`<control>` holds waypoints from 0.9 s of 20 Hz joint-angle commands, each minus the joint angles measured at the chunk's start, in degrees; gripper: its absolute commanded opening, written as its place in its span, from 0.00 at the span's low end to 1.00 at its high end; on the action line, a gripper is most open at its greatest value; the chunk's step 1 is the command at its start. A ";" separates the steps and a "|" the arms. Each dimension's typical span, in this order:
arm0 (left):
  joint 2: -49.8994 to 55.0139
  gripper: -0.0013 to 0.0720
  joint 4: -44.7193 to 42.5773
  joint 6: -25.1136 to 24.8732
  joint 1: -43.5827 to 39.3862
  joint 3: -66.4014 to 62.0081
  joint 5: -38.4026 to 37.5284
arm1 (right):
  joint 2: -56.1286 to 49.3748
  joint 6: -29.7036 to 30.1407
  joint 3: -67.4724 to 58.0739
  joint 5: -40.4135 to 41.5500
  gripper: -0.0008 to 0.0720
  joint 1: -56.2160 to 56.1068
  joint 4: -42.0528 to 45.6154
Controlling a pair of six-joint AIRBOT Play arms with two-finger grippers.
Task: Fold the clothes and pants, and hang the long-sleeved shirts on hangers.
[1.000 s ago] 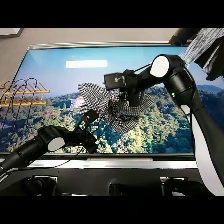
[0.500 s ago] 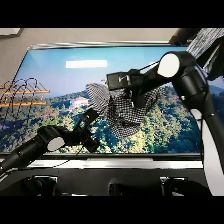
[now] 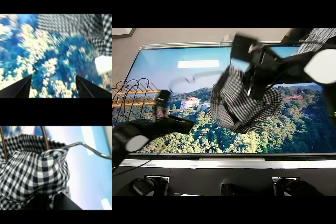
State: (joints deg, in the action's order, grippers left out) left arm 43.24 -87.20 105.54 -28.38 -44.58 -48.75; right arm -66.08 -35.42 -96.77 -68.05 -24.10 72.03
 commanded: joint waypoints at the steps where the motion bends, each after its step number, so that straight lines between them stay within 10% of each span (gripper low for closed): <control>1: -6.80 0.86 3.34 4.59 7.82 0.26 0.15 | 3.37 -8.61 -0.04 10.34 0.04 -0.04 -5.40; 8: -2.89 0.85 30.38 3.76 2.91 9.05 18.91 | 2.80 -29.62 0.04 -2.84 0.04 -0.02 5.42; 13: 6.19 0.84 37.57 3.78 -6.16 9.14 35.52 | 0.90 -34.56 1.25 -8.24 0.04 -0.04 5.55; 18: 8.55 0.83 39.06 3.78 -9.70 7.82 36.17 | -2.01 -35.43 1.33 -7.45 0.04 -0.04 5.55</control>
State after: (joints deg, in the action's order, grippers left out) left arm 50.33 -50.22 109.32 -36.03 -36.25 -15.55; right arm -66.76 -69.23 -95.57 -75.20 -24.10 77.28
